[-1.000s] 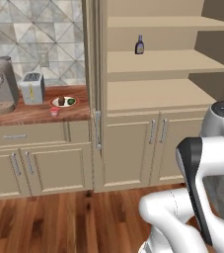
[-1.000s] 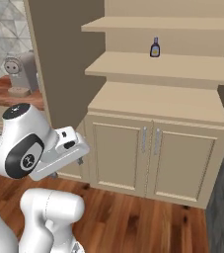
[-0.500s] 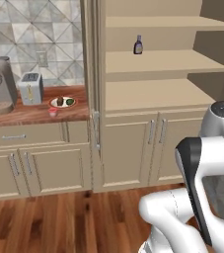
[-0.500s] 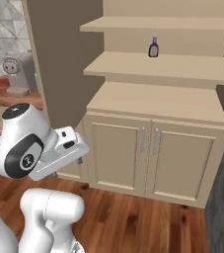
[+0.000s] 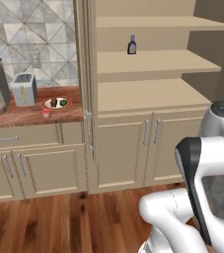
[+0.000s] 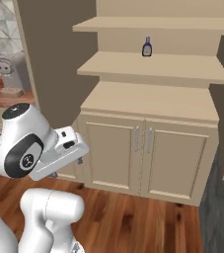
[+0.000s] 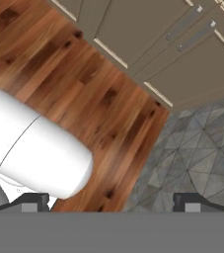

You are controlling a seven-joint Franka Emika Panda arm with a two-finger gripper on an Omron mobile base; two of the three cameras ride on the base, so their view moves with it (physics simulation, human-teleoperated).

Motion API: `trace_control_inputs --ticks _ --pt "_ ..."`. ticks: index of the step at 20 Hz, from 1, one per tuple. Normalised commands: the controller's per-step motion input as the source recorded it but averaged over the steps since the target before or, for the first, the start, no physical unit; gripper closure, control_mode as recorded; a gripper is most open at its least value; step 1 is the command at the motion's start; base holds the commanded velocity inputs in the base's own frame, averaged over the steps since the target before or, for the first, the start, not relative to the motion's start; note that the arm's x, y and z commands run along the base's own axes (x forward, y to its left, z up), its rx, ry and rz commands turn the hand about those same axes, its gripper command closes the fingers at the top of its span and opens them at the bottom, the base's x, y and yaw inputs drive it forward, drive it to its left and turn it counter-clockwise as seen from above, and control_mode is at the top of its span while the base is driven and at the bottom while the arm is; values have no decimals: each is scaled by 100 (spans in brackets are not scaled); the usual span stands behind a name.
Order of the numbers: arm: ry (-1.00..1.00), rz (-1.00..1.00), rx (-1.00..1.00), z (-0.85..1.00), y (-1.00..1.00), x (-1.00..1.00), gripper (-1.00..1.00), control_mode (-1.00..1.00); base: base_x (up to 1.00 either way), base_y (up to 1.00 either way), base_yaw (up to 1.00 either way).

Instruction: Pick the avocado and bread from the counter and place them on the plate. Then pick the jam from the cabinet and place it next to the plate. Lastly close the cabinet door.

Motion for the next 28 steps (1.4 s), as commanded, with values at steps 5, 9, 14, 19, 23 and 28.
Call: trace_control_inputs --ticks 5,9,14,19,23,28 --pt "0 0 0 0 0 0 -100 100 26 -33 -6" --pt "0 0 0 0 0 0 -100 100 30 -32 -4" --pt "0 0 0 0 0 0 -100 100 35 -35 -1" --pt "0 0 0 0 0 0 -100 100 32 -37 0" --pt "0 0 0 0 0 0 -100 100 29 -42 0" --pt "0 0 0 0 0 0 -100 100 27 -39 0"
